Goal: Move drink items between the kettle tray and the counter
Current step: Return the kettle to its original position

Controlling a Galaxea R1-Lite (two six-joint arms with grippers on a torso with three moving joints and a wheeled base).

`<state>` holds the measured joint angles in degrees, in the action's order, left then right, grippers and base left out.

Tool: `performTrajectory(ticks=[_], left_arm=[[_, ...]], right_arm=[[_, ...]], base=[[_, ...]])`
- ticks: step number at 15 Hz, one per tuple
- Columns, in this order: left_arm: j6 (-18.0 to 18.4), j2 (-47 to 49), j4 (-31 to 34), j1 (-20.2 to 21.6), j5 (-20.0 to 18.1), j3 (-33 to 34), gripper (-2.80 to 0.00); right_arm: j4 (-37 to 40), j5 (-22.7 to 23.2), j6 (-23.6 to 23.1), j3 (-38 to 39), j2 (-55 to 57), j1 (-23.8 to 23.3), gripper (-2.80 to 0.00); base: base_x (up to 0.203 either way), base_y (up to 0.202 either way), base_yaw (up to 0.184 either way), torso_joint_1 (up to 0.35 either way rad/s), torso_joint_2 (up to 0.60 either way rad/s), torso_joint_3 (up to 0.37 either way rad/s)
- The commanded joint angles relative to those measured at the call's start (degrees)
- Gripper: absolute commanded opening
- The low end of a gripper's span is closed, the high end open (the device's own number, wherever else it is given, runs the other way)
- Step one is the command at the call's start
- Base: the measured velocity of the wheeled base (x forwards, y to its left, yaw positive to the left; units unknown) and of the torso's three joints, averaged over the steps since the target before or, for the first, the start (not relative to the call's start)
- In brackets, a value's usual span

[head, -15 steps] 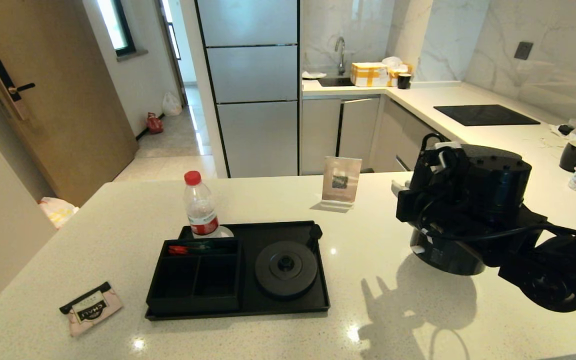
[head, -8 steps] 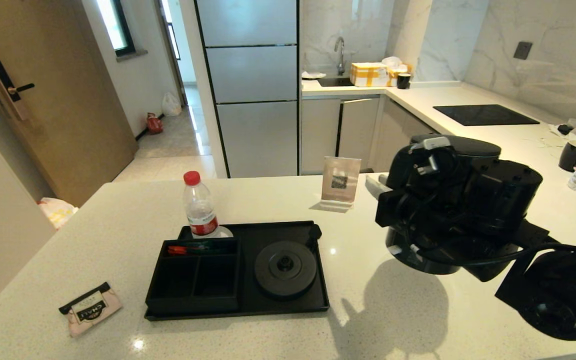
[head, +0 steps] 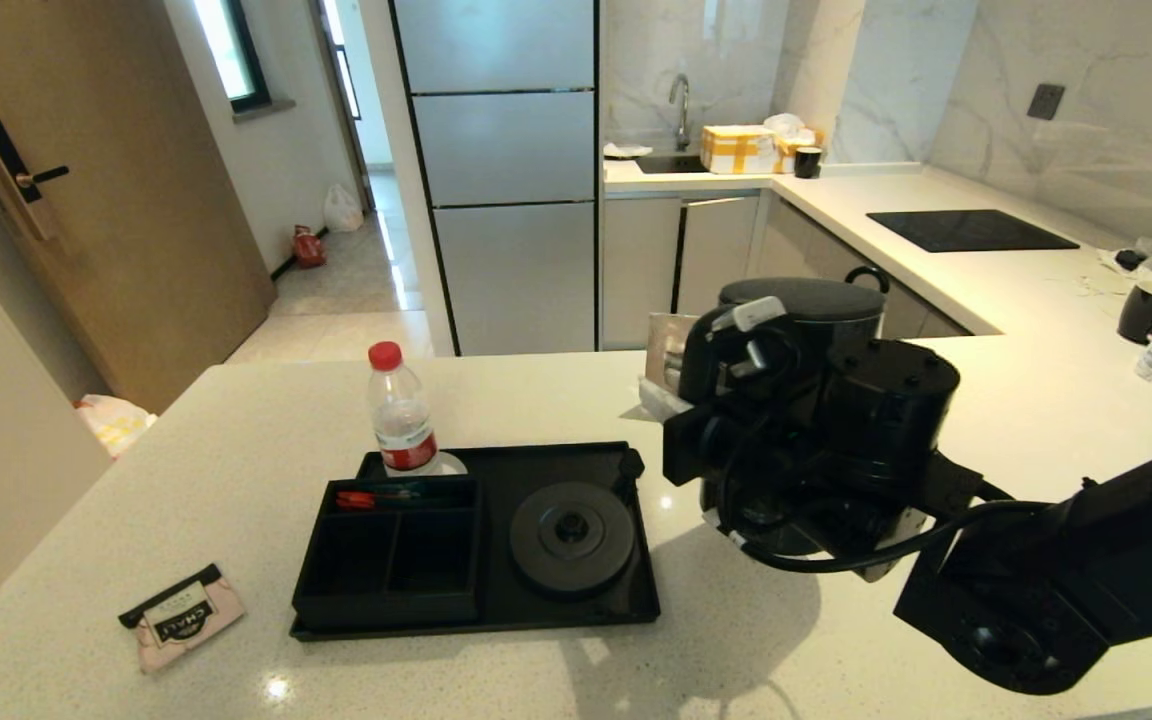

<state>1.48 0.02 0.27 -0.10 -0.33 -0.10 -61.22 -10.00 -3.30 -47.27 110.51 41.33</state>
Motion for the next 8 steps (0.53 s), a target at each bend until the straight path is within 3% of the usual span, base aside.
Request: performTrajectory(ticks=[1,8], left_arm=[[0.0,-0.1,0.0,0.0,0.0,0.0,-2.80],[0.0,-0.1,0.0,0.0,0.0,0.0,-2.80]], right_arm=[[1.7,0.1,-0.1,-3.8,2.8,2.5,-2.80],[2.0,4.4,-1.6,-8.6,4.7,4.8,-2.80]], base=[[0.000,0.000,0.000,0.000,0.00,0.000],[0.000,0.000,0.000,0.000,0.00,0.000]])
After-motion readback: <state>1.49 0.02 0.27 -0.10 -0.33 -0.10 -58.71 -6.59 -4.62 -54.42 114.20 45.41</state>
